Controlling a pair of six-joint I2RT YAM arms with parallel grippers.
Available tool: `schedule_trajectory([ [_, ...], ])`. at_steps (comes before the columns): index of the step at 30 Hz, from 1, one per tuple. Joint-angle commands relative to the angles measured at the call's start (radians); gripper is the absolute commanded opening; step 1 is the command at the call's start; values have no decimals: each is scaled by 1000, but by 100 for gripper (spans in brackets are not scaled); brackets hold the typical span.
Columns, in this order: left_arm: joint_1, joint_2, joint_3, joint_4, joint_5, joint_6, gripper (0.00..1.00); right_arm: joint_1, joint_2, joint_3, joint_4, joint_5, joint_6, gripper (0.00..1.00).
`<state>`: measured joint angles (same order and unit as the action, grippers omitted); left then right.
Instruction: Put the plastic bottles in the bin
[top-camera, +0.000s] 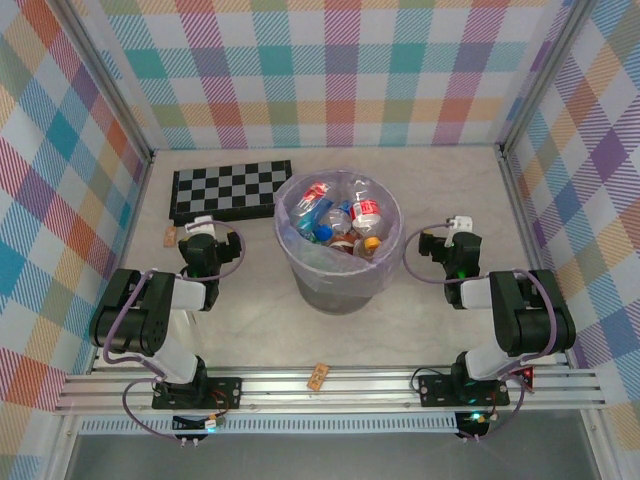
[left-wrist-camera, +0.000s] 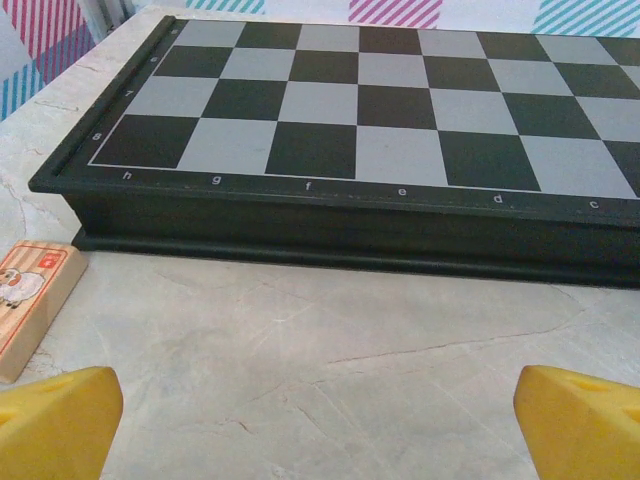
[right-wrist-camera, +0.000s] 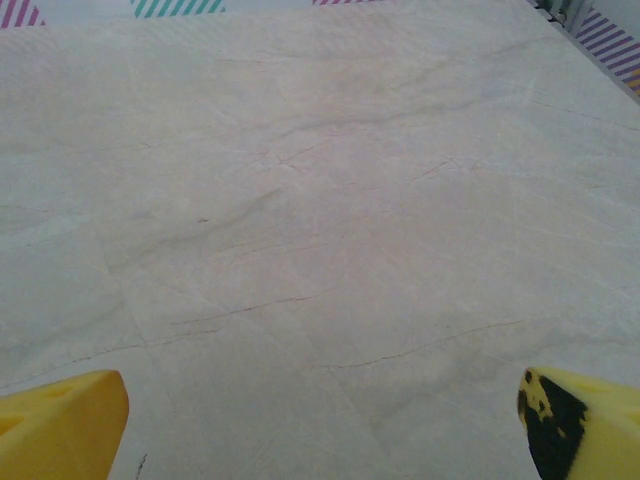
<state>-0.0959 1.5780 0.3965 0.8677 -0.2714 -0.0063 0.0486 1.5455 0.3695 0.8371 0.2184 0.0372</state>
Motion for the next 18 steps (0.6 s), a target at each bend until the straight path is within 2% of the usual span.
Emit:
schedule_trajectory([
  [1,-5,6,-3,39,-6,10,100,-1,-14,20,28,-20,12,100],
  [18,-5,7,-3,39,-6,10,100,-4,-9,30,11,-27,17,100],
])
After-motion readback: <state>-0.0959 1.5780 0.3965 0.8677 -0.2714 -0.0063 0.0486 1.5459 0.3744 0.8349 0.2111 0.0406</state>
